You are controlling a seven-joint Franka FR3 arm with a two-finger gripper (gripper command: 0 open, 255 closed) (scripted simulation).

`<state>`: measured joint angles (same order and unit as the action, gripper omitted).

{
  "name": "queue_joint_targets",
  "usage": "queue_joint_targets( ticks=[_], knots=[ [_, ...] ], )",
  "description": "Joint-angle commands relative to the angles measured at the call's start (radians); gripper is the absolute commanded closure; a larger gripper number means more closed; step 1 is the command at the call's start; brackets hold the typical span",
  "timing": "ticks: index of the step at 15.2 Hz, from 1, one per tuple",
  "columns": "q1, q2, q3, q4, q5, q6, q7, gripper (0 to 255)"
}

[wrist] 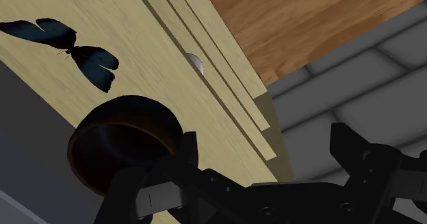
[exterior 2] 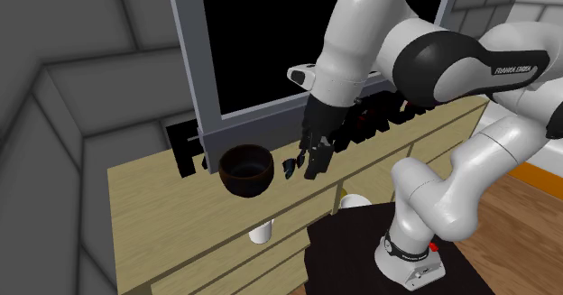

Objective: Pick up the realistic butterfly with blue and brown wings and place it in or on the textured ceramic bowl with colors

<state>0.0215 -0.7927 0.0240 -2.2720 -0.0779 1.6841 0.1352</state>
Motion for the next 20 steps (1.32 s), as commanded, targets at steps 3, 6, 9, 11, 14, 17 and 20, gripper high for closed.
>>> queue_joint_targets(
  ticks=[3,6,9,11,14,17,20],
  knots=[
    [0.011,-0.028,-0.055,-0.048,-0.019,0.007,-0.095,0],
    [0.025,-0.056,-0.141,-0.107,-0.056,0.016,-0.239,0],
    [0.034,-0.067,-0.230,-0.149,-0.101,0.026,-0.383,0],
    [0.039,-0.064,-0.291,-0.168,-0.133,0.035,-0.481,0],
    [0.047,-0.043,-0.384,-0.183,-0.185,0.051,-0.627,0],
    [0.061,-0.003,-0.480,-0.182,-0.235,0.073,-0.773,0],
    [0.082,0.057,-0.578,-0.165,-0.280,0.102,-0.919,0]
  ],
)
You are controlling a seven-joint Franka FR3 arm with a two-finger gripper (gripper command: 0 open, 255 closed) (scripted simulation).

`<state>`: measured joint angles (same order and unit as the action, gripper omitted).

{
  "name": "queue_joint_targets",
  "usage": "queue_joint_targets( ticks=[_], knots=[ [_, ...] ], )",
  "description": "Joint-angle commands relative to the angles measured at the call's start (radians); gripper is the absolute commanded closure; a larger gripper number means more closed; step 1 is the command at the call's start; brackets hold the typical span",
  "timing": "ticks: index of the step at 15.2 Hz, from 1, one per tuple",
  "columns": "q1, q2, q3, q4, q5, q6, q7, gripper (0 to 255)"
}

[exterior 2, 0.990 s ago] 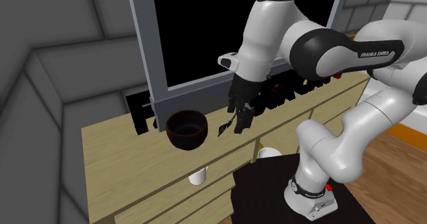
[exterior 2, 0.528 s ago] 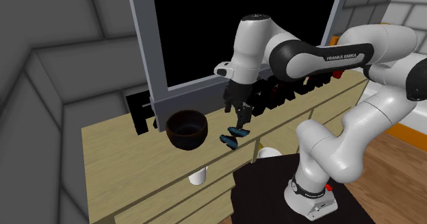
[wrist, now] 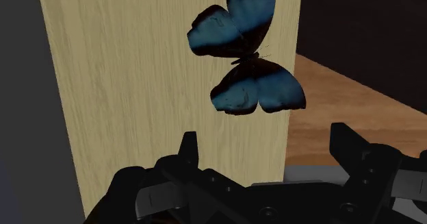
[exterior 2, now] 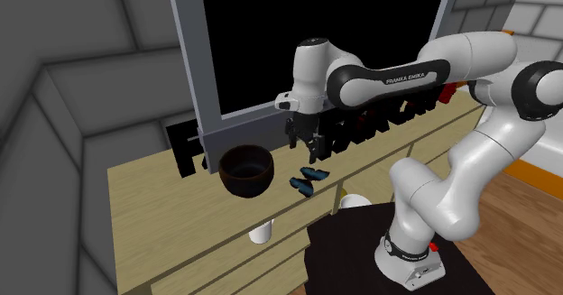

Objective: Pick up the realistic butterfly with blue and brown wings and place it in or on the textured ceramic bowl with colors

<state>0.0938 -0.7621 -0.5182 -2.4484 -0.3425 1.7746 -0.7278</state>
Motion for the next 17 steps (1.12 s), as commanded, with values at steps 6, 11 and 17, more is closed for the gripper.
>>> queue_joint_targets(
  ticks=[6,11,17],
  knots=[
    [0.058,0.138,-0.181,0.045,-0.062,0.073,-0.257,0],
    [0.056,0.153,-0.208,-0.009,-0.077,0.143,-0.254,0],
    [0.056,0.159,-0.217,-0.026,-0.082,0.166,-0.254,0]
  ],
)
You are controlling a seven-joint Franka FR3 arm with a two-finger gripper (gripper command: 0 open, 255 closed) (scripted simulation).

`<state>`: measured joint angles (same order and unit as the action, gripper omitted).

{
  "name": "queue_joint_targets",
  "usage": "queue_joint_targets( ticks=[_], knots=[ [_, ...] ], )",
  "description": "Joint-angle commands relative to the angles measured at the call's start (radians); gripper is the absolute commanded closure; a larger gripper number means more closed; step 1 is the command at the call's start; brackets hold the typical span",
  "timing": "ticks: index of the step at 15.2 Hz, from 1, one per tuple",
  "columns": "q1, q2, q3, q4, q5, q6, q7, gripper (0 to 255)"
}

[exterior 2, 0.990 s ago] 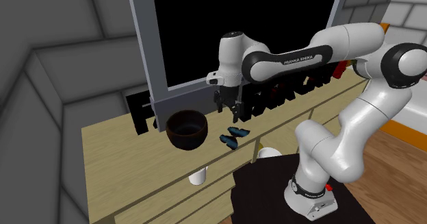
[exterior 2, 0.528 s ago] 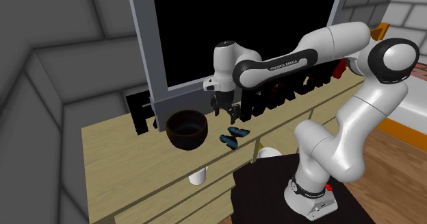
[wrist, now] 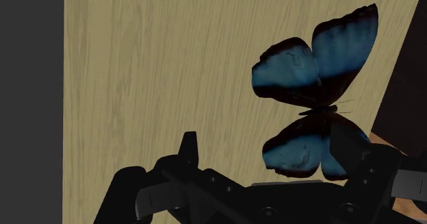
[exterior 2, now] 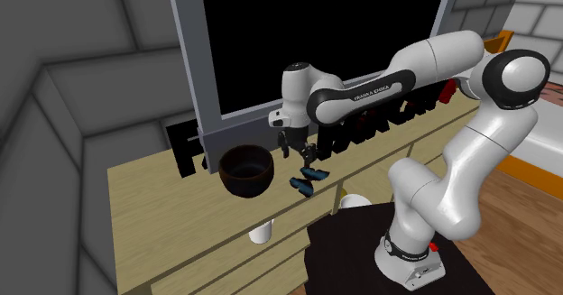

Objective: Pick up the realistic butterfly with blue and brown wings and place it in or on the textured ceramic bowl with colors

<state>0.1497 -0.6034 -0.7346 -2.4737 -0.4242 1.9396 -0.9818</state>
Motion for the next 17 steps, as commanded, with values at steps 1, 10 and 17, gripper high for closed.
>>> queue_joint_targets(
  ticks=[1,10,17],
  knots=[
    [0.000,0.000,0.000,0.000,0.000,0.001,0.000,0],
    [0.000,0.000,0.000,0.000,0.000,0.001,0.000,255],
    [-0.076,-0.232,0.078,-0.176,-0.085,0.030,-0.032,0]
  ],
)
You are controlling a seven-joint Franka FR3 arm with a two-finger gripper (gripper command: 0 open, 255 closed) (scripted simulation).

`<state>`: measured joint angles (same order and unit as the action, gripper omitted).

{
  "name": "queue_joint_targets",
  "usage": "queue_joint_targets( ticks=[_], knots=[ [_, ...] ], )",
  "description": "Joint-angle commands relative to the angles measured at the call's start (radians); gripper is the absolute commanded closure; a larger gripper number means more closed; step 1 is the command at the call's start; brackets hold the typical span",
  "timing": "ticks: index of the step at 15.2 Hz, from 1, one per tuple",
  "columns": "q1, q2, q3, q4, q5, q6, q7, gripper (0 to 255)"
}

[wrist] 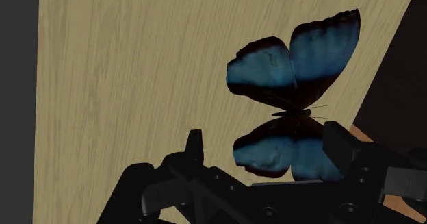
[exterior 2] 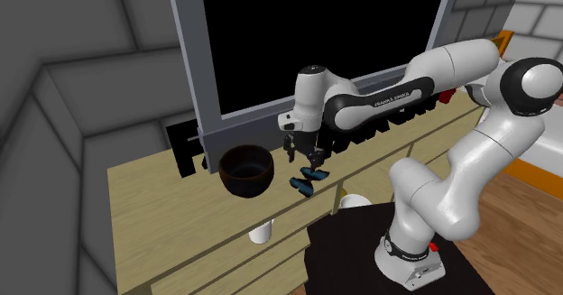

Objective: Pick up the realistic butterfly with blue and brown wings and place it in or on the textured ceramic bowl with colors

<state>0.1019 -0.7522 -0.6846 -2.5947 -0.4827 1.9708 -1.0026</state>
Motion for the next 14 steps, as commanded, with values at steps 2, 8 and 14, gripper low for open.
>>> queue_joint_targets(
  ticks=[2,8,14],
  knots=[
    [-0.082,-0.247,0.064,-0.169,-0.067,0.004,-0.058,0],
    [-0.091,-0.227,0.024,-0.224,-0.107,0.085,-0.057,0],
    [-0.091,-0.202,0.000,-0.243,-0.127,0.130,-0.053,0]
  ],
)
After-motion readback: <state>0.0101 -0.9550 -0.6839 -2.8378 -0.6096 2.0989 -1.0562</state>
